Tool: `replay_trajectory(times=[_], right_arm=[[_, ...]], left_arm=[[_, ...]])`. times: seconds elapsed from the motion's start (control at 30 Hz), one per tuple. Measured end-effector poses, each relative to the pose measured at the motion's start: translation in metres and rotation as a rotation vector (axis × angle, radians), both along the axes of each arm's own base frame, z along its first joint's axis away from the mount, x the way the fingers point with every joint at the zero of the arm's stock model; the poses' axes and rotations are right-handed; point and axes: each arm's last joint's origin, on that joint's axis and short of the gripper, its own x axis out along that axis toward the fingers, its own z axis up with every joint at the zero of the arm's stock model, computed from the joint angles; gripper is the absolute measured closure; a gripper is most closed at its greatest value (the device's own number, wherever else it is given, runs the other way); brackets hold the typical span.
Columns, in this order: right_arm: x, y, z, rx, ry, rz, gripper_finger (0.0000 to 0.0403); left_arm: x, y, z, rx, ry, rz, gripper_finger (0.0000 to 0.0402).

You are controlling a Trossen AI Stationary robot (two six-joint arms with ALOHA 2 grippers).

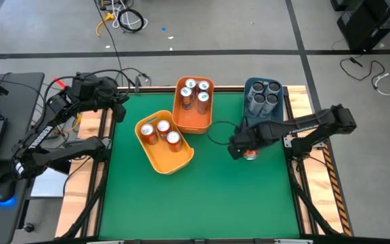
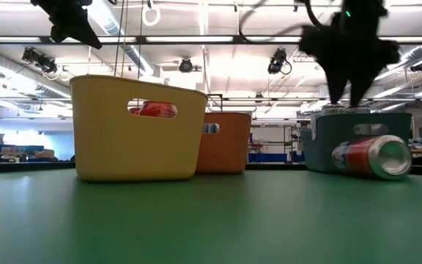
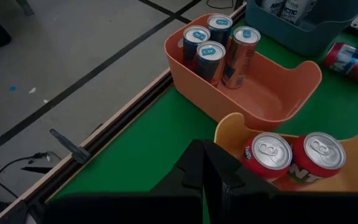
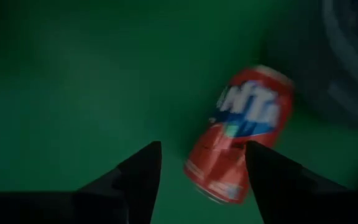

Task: Sort soda cans
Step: Put the orange soda can into the yellow bin

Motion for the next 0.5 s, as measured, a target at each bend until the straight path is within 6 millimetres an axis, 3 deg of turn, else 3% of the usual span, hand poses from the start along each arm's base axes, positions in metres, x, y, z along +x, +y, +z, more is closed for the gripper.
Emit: replay_trajectory(times=[0.27,0.5], right_arm=[[-0.03,0.007,-0.057,0.004,0.072,-0.113,0.0204],[-0.032,0.021,-0.065,0.018,0.041,-0.072,0.0231]], left_arm=[[0.0,0.0,0.0,-0.024,-0.02,0.004,0.0401],[0.0,0.0,0.0,-0.03,-0.024,0.006,0.0401]])
